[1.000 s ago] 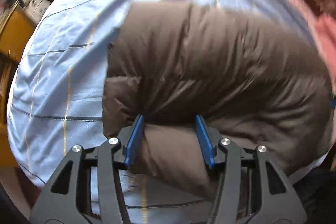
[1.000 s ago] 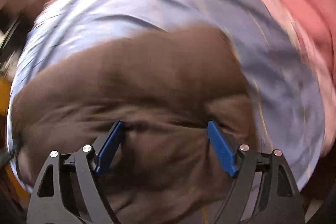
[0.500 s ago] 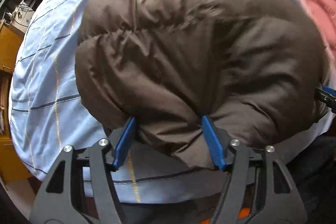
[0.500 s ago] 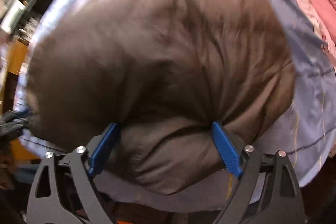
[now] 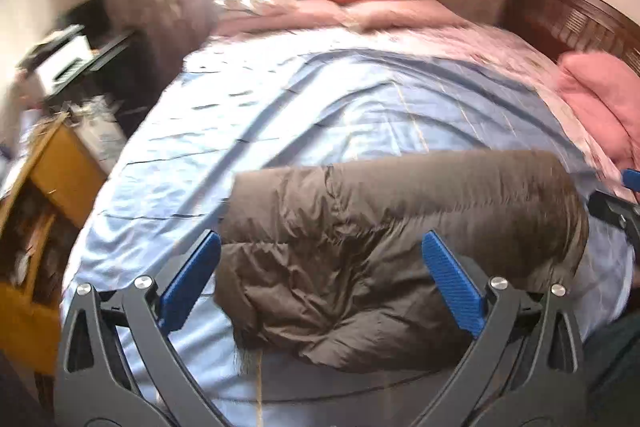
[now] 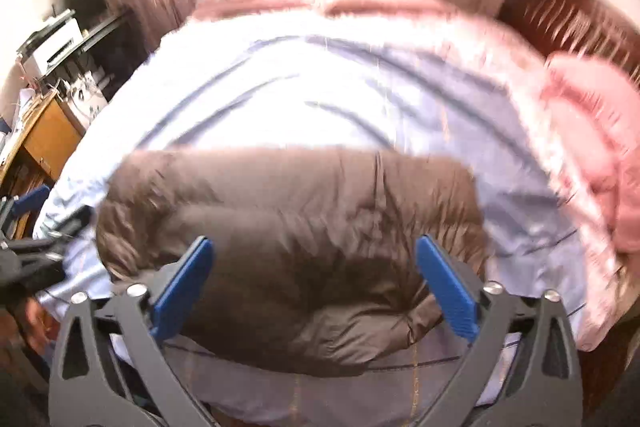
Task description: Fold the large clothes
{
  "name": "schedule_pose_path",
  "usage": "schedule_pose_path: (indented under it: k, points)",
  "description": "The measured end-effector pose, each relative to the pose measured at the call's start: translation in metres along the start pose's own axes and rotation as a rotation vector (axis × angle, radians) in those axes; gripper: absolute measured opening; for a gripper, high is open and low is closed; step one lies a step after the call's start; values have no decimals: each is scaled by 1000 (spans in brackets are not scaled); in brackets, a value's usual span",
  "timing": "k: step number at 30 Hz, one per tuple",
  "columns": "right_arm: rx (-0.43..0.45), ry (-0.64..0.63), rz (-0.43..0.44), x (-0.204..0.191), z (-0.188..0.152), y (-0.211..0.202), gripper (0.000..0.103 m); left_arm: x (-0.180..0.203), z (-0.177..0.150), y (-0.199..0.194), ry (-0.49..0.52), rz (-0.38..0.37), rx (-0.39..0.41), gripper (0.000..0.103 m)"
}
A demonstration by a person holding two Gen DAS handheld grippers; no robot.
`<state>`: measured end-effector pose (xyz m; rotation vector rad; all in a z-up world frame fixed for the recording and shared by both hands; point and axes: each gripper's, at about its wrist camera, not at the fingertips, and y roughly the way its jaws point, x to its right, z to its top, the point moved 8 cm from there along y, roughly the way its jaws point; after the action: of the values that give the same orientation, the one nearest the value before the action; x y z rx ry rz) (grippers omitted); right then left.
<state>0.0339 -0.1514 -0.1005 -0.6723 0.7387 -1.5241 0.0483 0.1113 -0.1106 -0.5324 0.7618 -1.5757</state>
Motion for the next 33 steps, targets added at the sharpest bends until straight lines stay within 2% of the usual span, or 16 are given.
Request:
schedule_pose_path:
  k: [2, 4, 6, 7, 10, 14, 17, 19, 22, 26, 30, 33]
  points:
    - [59, -18, -81, -9, 6, -37, 102, 11, 1, -14, -13, -25, -13, 101]
    - [87, -13, -126, -13, 3, -61, 102, 32, 0, -36, -13, -73, -5, 101]
    - [95, 5, -82, -15, 3, -72, 102, 50, 5, -48, 18, -77, 12, 101]
    - [88, 18, -72, -15, 3, -76, 102, 56, 9, -55, 42, -52, 27, 101]
    - [64, 66, -105, -9, 12, -78, 102, 59, 28, -74, 43, -7, 58, 101]
    - [22, 128, -45, -11, 31, -84, 102, 62, 47, -95, -23, -103, 57, 101]
    - [-22, 134, -14, -23, 40, -91, 102, 65, 50, -97, -21, -117, 36, 101]
    - [0, 140, 55, -37, 45, -102, 102, 67, 49, -95, -27, -131, 23, 101]
    - [12, 135, 85, -51, 44, -109, 102, 67, 45, -89, -24, -108, -5, 101]
    - [-8, 117, 69, -61, 36, -104, 102, 68, 41, -88, -10, -95, -24, 101]
    - [0, 121, 8, -55, 30, -98, 102, 65, 37, -86, 4, -75, -35, 101]
    - [5, 120, -7, -48, 28, -97, 102, 57, 34, -85, 5, -48, -37, 101]
